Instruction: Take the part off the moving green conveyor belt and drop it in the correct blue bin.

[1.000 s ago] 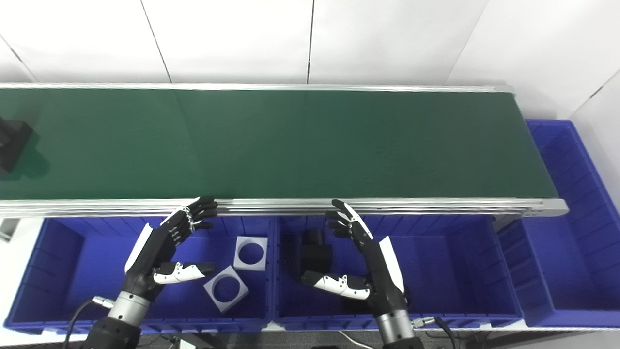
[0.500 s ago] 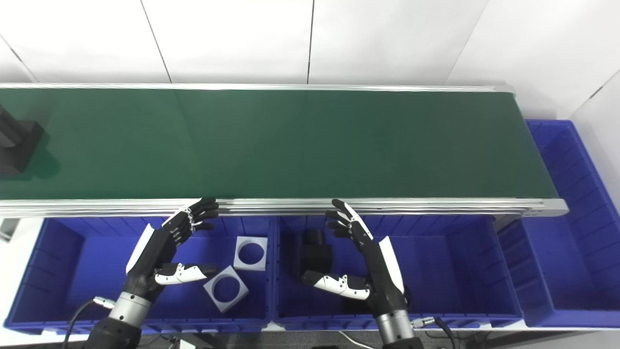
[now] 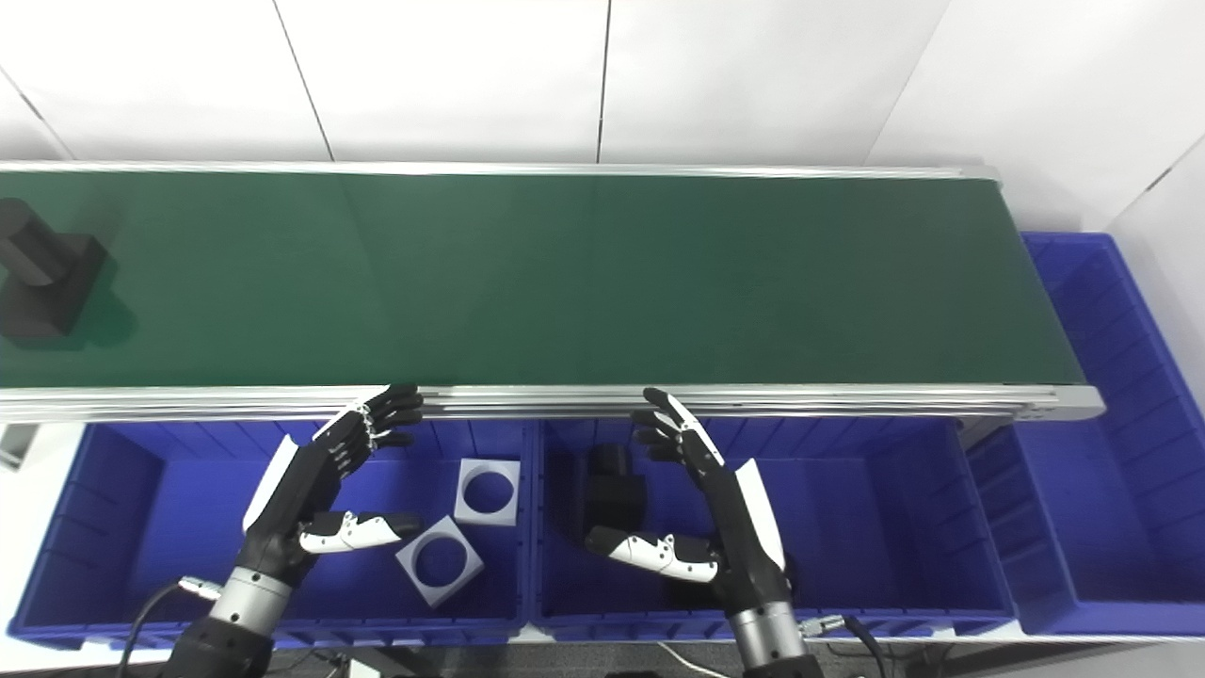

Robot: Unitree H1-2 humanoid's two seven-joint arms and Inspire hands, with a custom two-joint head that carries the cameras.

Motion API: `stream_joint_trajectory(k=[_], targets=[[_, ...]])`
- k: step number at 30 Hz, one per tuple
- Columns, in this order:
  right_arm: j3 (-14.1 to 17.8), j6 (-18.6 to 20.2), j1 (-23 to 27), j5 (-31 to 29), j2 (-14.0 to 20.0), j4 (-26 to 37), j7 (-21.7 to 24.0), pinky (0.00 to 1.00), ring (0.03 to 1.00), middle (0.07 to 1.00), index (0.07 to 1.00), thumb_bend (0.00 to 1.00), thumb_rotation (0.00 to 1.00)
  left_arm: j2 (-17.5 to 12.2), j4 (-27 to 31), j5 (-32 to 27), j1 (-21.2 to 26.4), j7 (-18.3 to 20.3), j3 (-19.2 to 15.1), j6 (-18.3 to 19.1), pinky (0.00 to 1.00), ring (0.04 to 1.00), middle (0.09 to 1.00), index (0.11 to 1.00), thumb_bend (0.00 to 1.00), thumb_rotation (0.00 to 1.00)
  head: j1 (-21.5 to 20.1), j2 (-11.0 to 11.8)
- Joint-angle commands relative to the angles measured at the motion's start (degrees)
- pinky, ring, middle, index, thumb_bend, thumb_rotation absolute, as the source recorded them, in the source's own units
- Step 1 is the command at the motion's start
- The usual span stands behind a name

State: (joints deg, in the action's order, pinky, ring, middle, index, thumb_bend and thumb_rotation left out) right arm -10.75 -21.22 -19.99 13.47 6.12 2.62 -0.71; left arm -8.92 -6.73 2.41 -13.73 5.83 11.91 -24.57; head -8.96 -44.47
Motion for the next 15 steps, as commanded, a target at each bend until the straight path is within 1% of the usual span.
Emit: stream_joint_trajectory(k=[1,6,10,11,12,13,14,15], targets=[[0.21,-2.21,0.25,-0.93,-0.33,1.37,0.04,0.74,0.78,0.826,0.905,0.82,0.38,-0.36,1.35,-0.31,0.81,-0.78,0.14,-2.35,0.73,0.803,0.833,0.834,0.95,0.41,0.06,0.03],[0.18,-2.4,0.43,-1.66,-0.22,1.06,0.2,0.74,0.779,0.828,0.907,0.82,0.37,-0.42,1.31,-0.06,0.82,-1.04,0.28,-2.35,0.73,0.805,0.833,0.834,0.95,0.41,0.24,0.28],[0.4,-3.35,0.7,-1.04,0.01,0.52,-0.18,0.73,0.78,0.826,0.906,0.82,0.38,-0.51,1.07,0.26,1.02,-1.33,0.77,-2.35,0.74,0.809,0.838,0.839,0.95,0.42,2.19,0.81],[0.51,-3.73,0.77,-0.95,0.22,0.31,-0.23,0.73,0.78,0.826,0.905,0.81,0.38,-0.48,0.98,0.33,1.09,-1.41,1.01,-2.35,0.74,0.812,0.84,0.842,0.95,0.42,4.42,1.33],[0.63,-4.04,0.79,-1.09,0.4,0.1,-0.21,0.73,0.78,0.826,0.905,0.81,0.38,-0.46,0.9,0.47,1.16,-1.58,1.3,-2.35,0.74,0.813,0.84,0.843,0.94,0.42,5.21,1.6],[0.78,-4.36,0.76,-1.34,0.64,-0.07,-0.16,0.73,0.78,0.826,0.906,0.81,0.38,-0.39,0.8,0.75,1.24,-1.94,1.72,-2.35,0.75,0.813,0.839,0.844,0.94,0.42,7.43,2.3],[0.91,-4.64,0.65,-1.85,0.81,-0.17,-0.06,0.73,0.779,0.827,0.907,0.81,0.38,-0.37,0.8,1.17,1.31,-2.47,2.21,-2.35,0.75,0.812,0.838,0.843,0.95,0.42,7.91,2.46],[1.04,-4.87,0.57,-2.52,1.02,-0.3,0.11,0.73,0.781,0.829,0.91,0.81,0.38,-0.37,0.72,1.69,1.43,-3.28,2.86,-2.35,0.74,0.808,0.835,0.841,0.94,0.42,9.81,3.07]])
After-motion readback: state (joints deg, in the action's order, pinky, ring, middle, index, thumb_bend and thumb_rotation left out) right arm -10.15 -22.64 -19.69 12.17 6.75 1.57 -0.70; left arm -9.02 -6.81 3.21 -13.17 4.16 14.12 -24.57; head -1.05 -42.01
